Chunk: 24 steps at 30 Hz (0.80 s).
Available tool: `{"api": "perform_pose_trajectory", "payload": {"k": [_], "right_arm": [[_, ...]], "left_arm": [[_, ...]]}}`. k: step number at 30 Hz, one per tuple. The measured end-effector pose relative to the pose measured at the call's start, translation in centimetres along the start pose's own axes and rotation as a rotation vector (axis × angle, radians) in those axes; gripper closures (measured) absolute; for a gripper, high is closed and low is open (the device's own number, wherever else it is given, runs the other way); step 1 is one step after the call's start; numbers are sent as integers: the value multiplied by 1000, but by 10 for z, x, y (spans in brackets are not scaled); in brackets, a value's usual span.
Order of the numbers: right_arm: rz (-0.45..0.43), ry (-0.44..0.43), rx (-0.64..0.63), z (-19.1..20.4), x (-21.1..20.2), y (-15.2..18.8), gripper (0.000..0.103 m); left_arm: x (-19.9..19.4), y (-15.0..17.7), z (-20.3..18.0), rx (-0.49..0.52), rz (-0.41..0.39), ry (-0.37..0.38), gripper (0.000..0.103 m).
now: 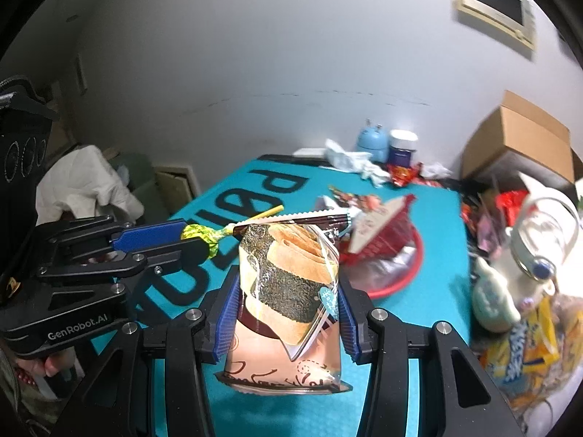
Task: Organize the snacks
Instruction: 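Carry the lollipop and brown packet over the red basket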
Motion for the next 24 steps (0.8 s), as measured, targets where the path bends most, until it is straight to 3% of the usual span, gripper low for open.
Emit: {"api": "perform_pose_trajectory", "payload": {"k": [14,24], "right_arm": [[12,67,64,-49,12,-3,56],[48,60,102,-79,44,0,56]], "left_arm": [[56,-17,-12,-10,48,31,79],[109,-23,-17,7,122,75,79]]}}
Point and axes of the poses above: each gripper's, at about its wrist camera, not at the fingertips, and x roughly the way its jaws point, z to its left, y to its underside, the point moved 9 cm from there along x, roughly the way its jaws point, and after that the axes turned 8 degrees about -x, right-handed, at the moved point
